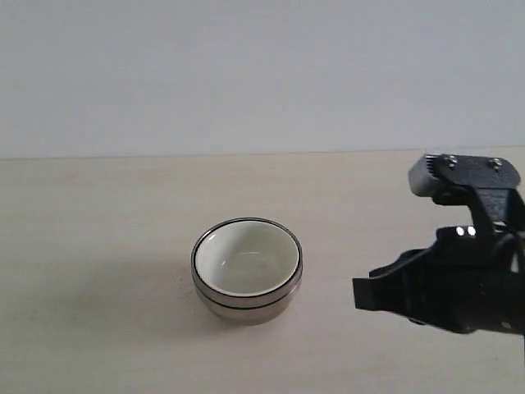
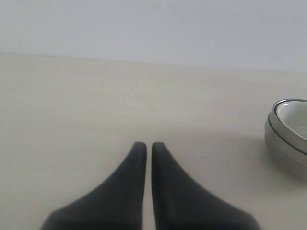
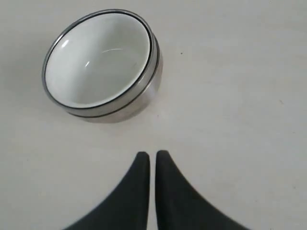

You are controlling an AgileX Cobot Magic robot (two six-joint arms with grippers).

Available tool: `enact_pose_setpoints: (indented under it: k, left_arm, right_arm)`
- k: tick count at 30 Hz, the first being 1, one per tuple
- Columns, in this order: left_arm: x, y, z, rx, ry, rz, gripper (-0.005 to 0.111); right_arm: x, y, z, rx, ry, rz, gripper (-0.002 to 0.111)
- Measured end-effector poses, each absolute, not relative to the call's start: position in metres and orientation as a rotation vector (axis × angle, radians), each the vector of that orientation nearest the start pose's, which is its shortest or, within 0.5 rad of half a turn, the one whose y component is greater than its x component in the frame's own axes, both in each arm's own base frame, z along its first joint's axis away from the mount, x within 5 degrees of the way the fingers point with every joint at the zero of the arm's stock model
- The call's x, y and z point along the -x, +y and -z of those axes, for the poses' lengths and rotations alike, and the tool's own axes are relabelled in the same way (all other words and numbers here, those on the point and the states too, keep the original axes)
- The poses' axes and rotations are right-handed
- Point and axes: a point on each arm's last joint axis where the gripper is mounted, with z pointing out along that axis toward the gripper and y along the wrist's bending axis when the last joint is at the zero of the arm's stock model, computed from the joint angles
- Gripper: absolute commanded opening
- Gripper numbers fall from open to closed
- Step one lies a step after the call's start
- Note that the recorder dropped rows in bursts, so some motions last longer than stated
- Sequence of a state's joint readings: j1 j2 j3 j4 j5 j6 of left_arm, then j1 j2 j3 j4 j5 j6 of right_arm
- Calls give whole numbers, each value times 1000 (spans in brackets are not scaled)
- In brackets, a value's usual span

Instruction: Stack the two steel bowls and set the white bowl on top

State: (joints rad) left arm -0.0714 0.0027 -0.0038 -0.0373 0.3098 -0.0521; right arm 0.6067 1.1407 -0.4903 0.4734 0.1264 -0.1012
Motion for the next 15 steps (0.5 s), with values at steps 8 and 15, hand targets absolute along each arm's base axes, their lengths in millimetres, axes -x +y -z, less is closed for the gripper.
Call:
enact_pose_setpoints:
  k: [8, 15]
  left_arm:
    - [-54, -5, -186, 6, 1794, 124, 4]
    - [-54, -5, -186, 6, 1794, 124, 4]
  right_arm:
    - [-149, 113, -241, 280, 2226, -659, 0]
    - [-150, 111, -244, 348, 2161, -605, 0]
